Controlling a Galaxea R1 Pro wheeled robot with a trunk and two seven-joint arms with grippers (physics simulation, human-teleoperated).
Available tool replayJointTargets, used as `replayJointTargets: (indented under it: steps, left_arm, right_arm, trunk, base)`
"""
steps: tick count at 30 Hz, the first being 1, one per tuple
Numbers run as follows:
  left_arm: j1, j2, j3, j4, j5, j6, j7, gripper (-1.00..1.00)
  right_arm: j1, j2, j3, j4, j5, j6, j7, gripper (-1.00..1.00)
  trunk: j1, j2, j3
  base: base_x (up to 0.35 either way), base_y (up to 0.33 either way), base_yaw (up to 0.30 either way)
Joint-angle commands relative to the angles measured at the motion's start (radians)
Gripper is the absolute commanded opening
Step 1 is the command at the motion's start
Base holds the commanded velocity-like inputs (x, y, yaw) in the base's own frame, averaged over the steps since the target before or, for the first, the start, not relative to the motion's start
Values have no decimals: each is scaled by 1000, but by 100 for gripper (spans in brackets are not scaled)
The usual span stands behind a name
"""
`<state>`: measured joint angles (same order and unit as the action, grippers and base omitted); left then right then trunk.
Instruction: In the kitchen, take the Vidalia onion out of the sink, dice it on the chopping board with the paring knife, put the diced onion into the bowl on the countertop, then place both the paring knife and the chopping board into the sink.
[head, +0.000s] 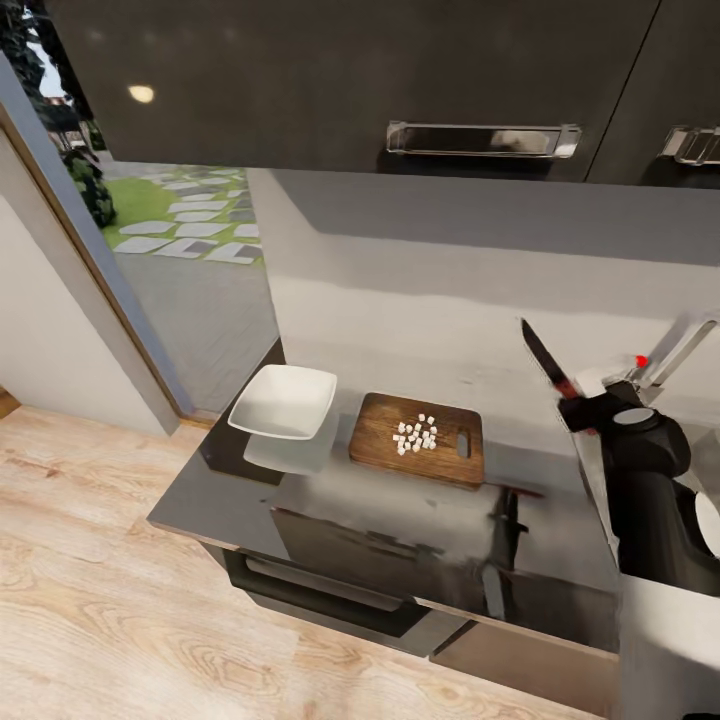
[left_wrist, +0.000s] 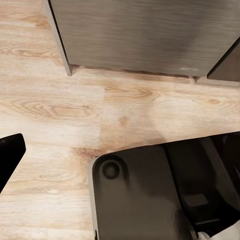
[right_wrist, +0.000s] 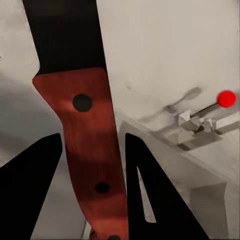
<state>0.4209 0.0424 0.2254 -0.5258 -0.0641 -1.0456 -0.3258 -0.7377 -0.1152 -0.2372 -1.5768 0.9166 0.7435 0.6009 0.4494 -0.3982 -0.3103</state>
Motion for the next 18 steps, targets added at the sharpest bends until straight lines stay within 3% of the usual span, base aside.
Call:
replayJointTargets:
  steps: [1, 3, 6, 18]
  left_arm:
    - [1, -1, 6, -2, -6, -2, -4, 100]
    - [1, -1, 6, -2, -6, -2, -4, 100]
    - [1, -2, 6, -2, -6, -2, -4, 100]
    - [0, -4, 6, -1, -6, -2, -4, 100]
  right_arm:
    - [-1, -12, -8, 0, -12, 10, 11, -100]
    - [0, -21, -51, 4, -31, 16, 17, -100]
    - [0, -22, -70, 32, -34, 17, 52, -100]
    - [0, -16, -75, 86, -32, 40, 68, -100]
  trunk:
    - [1, -2, -2]
    - [1, -2, -2]
    - [1, -2, -2]
    - [1, -2, 1]
  base:
    - [0, 0, 0]
    - [0, 0, 0]
    - [21, -37, 0]
    - [129, -145, -31]
